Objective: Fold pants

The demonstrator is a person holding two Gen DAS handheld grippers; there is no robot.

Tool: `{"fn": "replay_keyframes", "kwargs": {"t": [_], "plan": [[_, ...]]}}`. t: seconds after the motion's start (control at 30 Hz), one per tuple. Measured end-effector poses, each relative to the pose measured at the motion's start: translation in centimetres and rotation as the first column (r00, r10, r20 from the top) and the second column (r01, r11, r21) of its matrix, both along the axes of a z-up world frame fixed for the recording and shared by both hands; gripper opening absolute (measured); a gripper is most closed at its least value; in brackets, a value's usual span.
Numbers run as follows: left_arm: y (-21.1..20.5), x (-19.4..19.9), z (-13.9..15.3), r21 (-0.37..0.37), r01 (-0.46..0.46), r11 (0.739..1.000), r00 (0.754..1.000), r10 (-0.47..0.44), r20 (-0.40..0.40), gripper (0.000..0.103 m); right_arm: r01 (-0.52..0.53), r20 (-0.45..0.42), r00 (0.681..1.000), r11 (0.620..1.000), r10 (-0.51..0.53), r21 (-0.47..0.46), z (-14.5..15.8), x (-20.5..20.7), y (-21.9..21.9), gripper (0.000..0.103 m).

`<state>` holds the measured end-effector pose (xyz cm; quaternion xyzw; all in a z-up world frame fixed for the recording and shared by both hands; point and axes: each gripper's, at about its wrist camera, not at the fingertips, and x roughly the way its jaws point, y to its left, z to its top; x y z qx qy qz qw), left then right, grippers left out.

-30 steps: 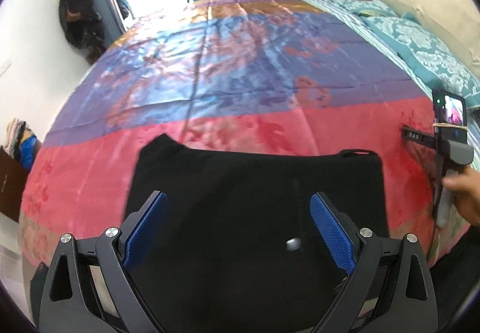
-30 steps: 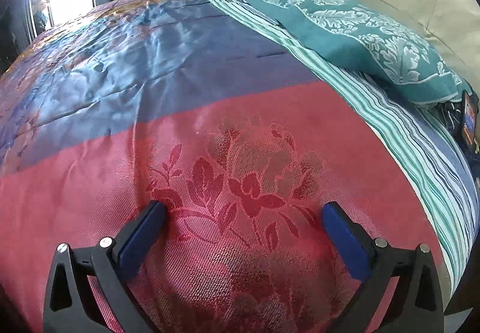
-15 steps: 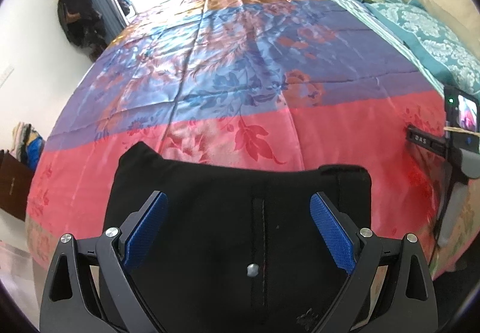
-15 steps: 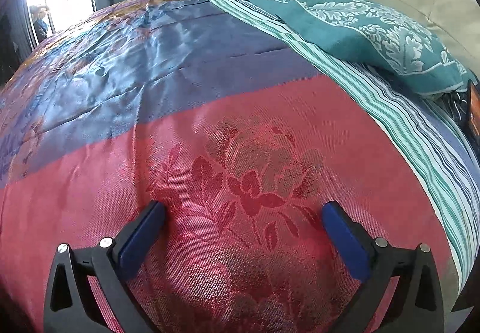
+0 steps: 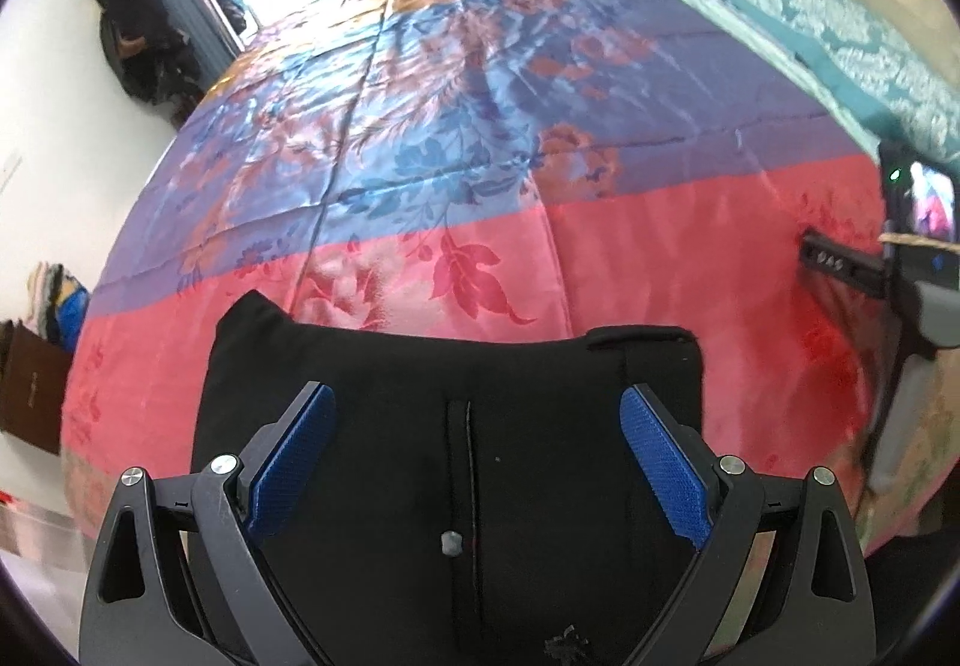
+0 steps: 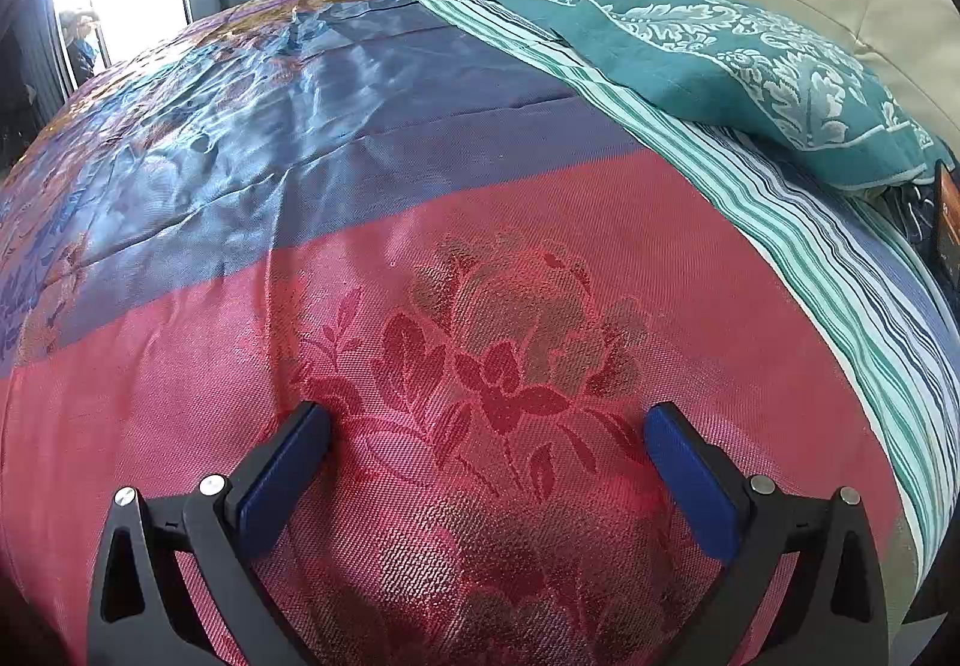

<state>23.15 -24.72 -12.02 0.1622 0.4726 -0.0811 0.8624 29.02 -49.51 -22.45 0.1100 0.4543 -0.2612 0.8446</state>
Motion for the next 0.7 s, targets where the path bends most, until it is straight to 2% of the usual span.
{"fn": "replay_keyframes", "kwargs": {"t": [0.43, 0.7], "plan": [[5.6, -2.2, 5.4, -0.146, -0.054, 0.988, 0.994, 0.067, 0.089, 0.097, 0.0, 0.0, 1.0, 1.0, 0.0, 0.0, 0.0, 0.0, 0.0, 0.103], [9.8, -4.2, 6.5, -0.168, -0.088, 0.982, 0.99, 0.105, 0.095, 0.097, 0.0, 0.0, 1.0, 1.0, 0.0, 0.0, 0.0, 0.0, 0.0, 0.103]]}}
